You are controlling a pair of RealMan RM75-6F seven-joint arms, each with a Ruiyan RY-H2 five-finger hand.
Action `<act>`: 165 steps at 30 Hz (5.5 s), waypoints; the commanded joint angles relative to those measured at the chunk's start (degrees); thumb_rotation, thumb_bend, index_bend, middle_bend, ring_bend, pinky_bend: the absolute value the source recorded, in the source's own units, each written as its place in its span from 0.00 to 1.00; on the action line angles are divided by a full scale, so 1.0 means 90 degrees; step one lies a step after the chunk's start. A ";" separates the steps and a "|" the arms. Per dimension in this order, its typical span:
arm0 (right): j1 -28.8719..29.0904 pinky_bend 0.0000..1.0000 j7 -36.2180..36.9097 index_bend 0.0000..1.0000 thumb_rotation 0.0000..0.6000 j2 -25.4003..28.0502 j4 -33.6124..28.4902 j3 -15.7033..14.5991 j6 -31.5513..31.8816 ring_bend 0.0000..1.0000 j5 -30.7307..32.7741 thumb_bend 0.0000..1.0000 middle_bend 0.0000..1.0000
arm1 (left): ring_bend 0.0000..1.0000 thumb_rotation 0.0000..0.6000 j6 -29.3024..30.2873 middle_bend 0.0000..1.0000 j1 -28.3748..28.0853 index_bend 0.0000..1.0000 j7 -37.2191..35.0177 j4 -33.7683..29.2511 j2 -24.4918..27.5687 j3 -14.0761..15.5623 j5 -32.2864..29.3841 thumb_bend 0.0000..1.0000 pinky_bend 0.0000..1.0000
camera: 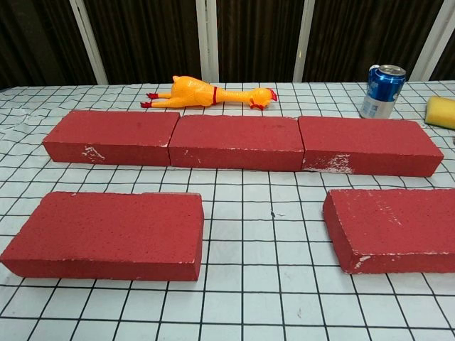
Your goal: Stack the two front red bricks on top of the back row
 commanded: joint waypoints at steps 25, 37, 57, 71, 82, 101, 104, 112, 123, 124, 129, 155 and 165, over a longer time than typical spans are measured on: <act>0.0392 0.00 -0.0151 0.05 1.00 0.0720 -0.1296 -0.0526 -0.1249 0.00 -0.0134 0.16 0.00 | 0.00 1.00 -0.0132 0.01 -0.0036 0.16 0.0039 -0.0044 0.0016 0.0033 -0.0011 0.00 0.11; 0.1147 0.00 -0.1424 0.05 1.00 0.0933 -0.2377 -0.0297 -0.2381 0.00 0.0857 0.16 0.00 | 0.00 1.00 -0.0285 0.01 -0.0101 0.16 0.0122 -0.0051 0.0011 0.0037 -0.0098 0.00 0.11; 0.1971 0.00 -0.3304 0.05 1.00 -0.0009 -0.2708 -0.0102 -0.2253 0.00 0.2999 0.16 0.00 | 0.00 1.00 -0.0325 0.01 -0.0134 0.16 0.0201 -0.0056 0.0016 -0.0002 -0.0221 0.00 0.11; 0.2324 0.00 -0.3677 0.05 1.00 -0.0301 -0.2593 -0.0173 -0.2127 0.00 0.3544 0.16 0.00 | 0.00 1.00 -0.0400 0.01 -0.0182 0.16 0.0306 -0.0051 -0.0027 -0.0002 -0.0278 0.00 0.11; 0.2626 0.00 -0.3966 0.05 1.00 -0.0387 -0.2520 -0.0298 -0.2163 0.00 0.3875 0.16 0.00 | 0.00 1.00 -0.0416 0.01 -0.0200 0.16 0.0345 -0.0060 -0.0048 -0.0001 -0.0301 0.00 0.11; 0.2880 0.00 -0.4308 0.13 1.00 -0.0596 -0.2437 -0.0468 -0.1811 0.00 0.4113 0.16 0.13 | 0.00 1.00 -0.0485 0.01 -0.0236 0.16 0.0317 -0.0056 -0.0029 0.0006 -0.0343 0.00 0.11; 0.2897 0.00 -0.4333 0.16 1.00 -0.0601 -0.2425 -0.0489 -0.1774 0.00 0.4121 0.16 0.17 | 0.00 1.00 -0.0500 0.00 -0.0242 0.16 0.0328 -0.0061 -0.0028 0.0012 -0.0347 0.00 0.11; 0.3002 0.00 -0.4402 0.18 1.00 -0.0545 -0.2469 -0.0520 -0.1792 0.06 0.4222 0.16 0.25 | 0.00 1.00 -0.0547 0.00 -0.0258 0.16 0.0331 -0.0077 -0.0010 0.0020 -0.0383 0.00 0.11; 0.3207 0.00 -0.4471 0.27 1.00 -0.0176 -0.2891 -0.0283 -0.1604 0.10 0.4240 0.16 0.29 | 0.00 1.00 -0.0556 0.00 -0.0264 0.16 0.0330 -0.0093 0.0010 0.0034 -0.0388 0.00 0.11; 0.3258 0.00 -0.4496 0.27 1.00 -0.0089 -0.2962 -0.0225 -0.1606 0.10 0.4309 0.16 0.29 | 0.00 1.00 -0.0554 0.00 -0.0263 0.16 0.0329 -0.0092 0.0010 0.0034 -0.0389 0.00 0.11; 0.3616 0.00 -0.4604 0.27 1.00 0.0284 -0.3169 0.0109 -0.1813 0.10 0.4914 0.16 0.29 | 0.00 1.00 -0.0579 0.00 -0.0277 0.16 0.0347 -0.0081 0.0000 0.0037 -0.0400 0.00 0.11; 0.7419 0.00 -0.6036 0.27 1.00 -0.0466 -0.0726 0.1364 -0.2996 0.10 1.0114 0.16 0.29 | 0.00 1.00 -0.0576 0.00 -0.0351 0.16 0.0743 0.0035 -0.0197 -0.0191 -0.0904 0.00 0.11; 0.7714 0.00 -0.5768 0.27 1.00 -0.0781 -0.0114 0.1481 -0.3475 0.10 1.0308 0.16 0.29 | 0.00 1.00 -0.0512 0.00 -0.0333 0.16 0.0798 0.0000 -0.0214 -0.0211 -0.0979 0.00 0.12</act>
